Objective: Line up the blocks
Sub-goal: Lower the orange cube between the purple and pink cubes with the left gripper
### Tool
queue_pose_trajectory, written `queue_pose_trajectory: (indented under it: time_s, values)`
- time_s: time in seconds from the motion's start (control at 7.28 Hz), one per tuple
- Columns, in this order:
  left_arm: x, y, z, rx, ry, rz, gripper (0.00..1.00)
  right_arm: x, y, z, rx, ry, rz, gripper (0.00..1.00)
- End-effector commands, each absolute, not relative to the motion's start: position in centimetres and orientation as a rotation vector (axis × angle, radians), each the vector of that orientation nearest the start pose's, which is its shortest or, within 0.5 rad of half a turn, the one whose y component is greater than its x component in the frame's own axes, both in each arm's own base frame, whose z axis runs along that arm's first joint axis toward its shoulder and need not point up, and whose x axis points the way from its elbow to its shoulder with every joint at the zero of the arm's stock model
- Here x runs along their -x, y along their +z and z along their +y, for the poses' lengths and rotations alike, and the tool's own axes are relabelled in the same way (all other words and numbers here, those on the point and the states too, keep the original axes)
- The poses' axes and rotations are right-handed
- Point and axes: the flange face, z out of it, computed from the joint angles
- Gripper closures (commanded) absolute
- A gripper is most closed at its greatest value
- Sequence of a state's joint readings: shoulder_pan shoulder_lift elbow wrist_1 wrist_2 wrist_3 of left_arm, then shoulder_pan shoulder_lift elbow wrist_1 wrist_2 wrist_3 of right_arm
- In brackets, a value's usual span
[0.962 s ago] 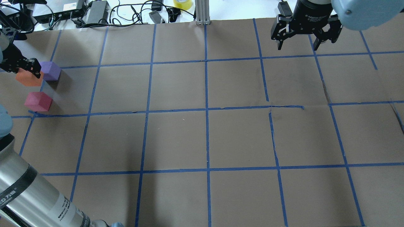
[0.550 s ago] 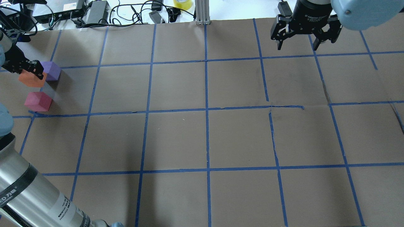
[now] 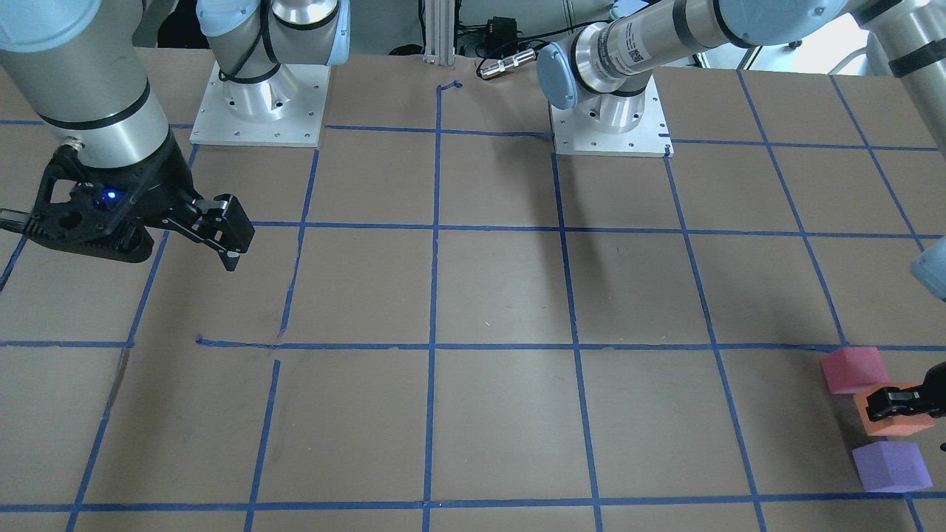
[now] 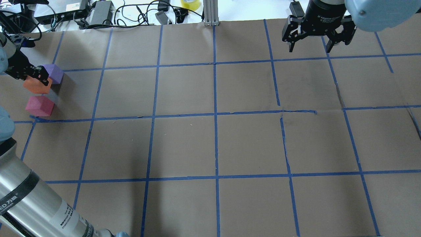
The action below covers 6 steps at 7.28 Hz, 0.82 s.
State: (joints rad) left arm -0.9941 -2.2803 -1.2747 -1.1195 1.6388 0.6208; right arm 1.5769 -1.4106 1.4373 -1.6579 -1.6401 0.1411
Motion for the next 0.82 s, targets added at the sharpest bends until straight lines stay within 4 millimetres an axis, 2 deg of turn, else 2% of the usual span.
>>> queue_pose_trajectory:
  time_s: [0.0, 0.41, 0.69]
  values:
    - [-29.8, 21.6, -68.9, -0.072, 0.042, 3.074, 1.0, -13.0, 47.8, -56.5, -0.217, -0.104, 3.197, 0.0]
    - [-29.6, 20.0, -68.7, -0.074, 0.075, 3.088, 1.0, -13.0, 47.8, -56.5, -0.219, -0.104, 3.197, 0.0]
    - [-29.9, 19.9, -68.7, -0.069, 0.075, 3.086, 1.0, -13.0, 47.8, -56.5, -0.219, -0.101, 3.197, 0.0]
